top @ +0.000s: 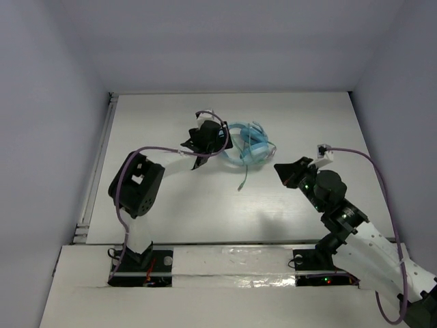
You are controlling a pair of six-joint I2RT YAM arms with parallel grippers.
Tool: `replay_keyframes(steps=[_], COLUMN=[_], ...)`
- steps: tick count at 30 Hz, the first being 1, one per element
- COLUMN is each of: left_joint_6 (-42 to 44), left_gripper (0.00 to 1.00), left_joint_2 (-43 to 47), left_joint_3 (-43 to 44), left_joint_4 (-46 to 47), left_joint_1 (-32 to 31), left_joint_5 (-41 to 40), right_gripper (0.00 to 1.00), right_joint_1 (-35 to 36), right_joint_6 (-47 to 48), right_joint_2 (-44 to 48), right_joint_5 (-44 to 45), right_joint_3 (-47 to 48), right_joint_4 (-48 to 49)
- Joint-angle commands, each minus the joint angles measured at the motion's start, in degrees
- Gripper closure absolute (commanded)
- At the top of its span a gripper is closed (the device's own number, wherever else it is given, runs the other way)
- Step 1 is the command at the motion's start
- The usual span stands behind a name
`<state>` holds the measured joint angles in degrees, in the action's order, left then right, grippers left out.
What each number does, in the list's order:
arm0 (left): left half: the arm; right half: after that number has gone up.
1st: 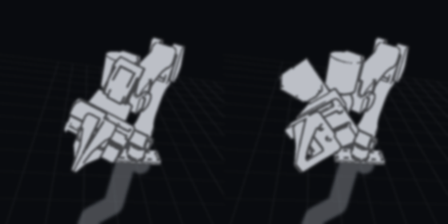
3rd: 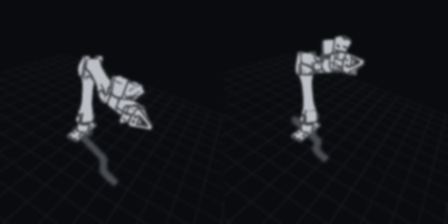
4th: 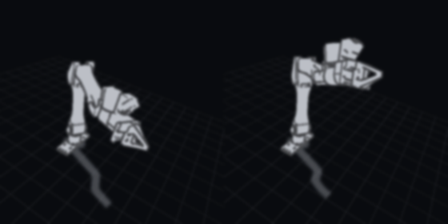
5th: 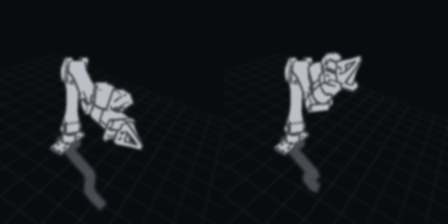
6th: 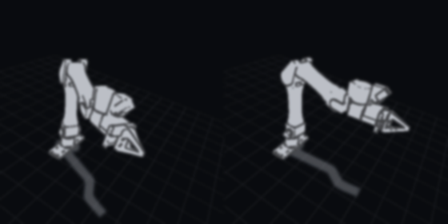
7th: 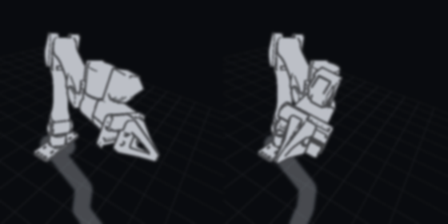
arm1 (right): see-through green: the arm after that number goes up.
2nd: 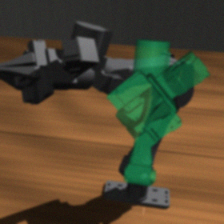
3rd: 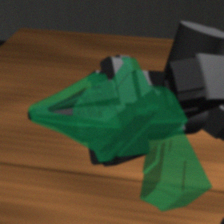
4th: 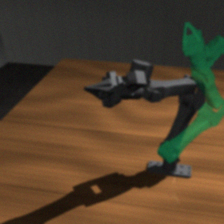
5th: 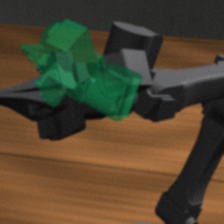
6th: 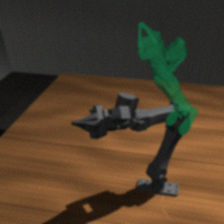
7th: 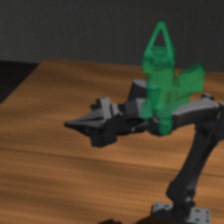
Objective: Wrap the headphones
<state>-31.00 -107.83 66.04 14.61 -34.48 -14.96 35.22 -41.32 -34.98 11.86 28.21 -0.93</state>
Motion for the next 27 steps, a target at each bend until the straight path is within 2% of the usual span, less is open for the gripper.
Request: replay_keyframes(steps=[1,3,4,6,7,8,13,18,21,27], left_joint_6=[1.2,1.9,2.4,3.1,3.1,3.0,1.7,0.4,0.6,2.6], left_gripper=[0.01,0.01,0.01,0.01,0.01,0.01,0.01,0.01,0.01,0.01], left_joint_2=[8.4,12.4,13.9,17.9,19.5,21.0,34.2,52.6,60.6,67.4], left_joint_3=[-3.4,-5.2,-6.8,-7.9,-8.6,-10.0,-15.2,-20.2,-20.9,-19.5], left_joint_4=[-0.5,-0.5,-0.5,-1.6,-3.1,-3.6,-7.7,-10.4,-13.4,-18.4], left_joint_1=[-0.8,-1.3,-1.9,-2.8,-3.5,-3.5,-5.4,-7.0,-7.0,-7.0], left_joint_5=[-1.2,-2.4,-2.4,-4.1,-5.0,-5.9,-9.5,-5.9,-5.7,-4.4], right_gripper=[0.87,0.77,0.63,0.47,0.18,0.01,0.00,0.00,0.00,0.00], right_joint_1=[0.0,0.0,0.0,0.0,0.0,0.0,0.0,0.0,0.0,0.0], right_joint_6=[1.9,2.1,2.4,2.0,1.9,2.1,3.6,4.9,6.4,5.0], right_joint_2=[1.3,1.3,1.0,1.0,1.2,1.8,5.8,13.3,16.5,17.6], right_joint_5=[1.9,1.9,1.9,4.7,6.1,7.0,11.5,14.4,17.1,18.0], right_joint_3=[2.7,2.8,3.2,4.2,4.6,4.8,7.3,7.8,8.8,9.8], right_joint_4=[-0.9,-0.5,-1.2,-2.7,-3.9,-4.3,-8.0,-8.7,-9.6,-11.3])
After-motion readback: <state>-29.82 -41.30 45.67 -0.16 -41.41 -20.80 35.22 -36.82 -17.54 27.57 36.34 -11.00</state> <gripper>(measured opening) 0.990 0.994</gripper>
